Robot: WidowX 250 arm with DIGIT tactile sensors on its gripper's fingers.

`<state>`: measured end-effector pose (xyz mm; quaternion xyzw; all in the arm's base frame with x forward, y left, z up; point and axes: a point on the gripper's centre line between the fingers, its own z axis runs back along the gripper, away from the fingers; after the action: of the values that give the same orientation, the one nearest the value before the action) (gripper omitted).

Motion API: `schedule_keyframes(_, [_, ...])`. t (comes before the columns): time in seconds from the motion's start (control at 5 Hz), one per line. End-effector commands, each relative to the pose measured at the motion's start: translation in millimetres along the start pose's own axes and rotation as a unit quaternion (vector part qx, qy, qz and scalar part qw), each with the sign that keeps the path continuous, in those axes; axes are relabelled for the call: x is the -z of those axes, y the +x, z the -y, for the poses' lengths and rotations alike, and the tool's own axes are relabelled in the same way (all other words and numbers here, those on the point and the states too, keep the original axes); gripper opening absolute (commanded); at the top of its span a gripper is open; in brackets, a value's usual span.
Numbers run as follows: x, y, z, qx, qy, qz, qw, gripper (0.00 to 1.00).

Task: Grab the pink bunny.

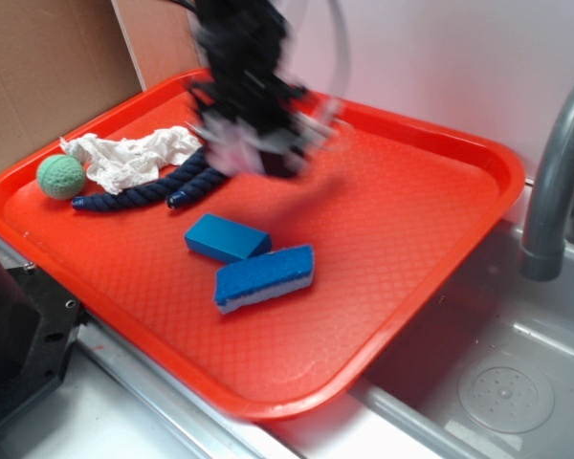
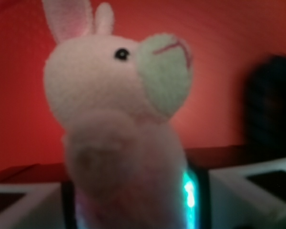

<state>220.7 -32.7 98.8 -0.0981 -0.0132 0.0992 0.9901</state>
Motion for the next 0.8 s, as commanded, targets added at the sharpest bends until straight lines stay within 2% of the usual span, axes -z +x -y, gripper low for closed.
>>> schedule_keyframes(0.0, [-102, -21, -28, 0.008, 0.045, 0.006, 0.999, 0.00])
schedule_keyframes(0.2, [-131, -23, -16, 0.033, 0.095, 0.046, 0.994, 0.00])
schedule_keyframes(0.4, [-134, -26, -11, 0.051, 0.096, 0.071, 0.992, 0.00])
schedule_keyframes(0.6, [-118, -18, -7, 0.044, 0.113, 0.061, 0.991, 0.00])
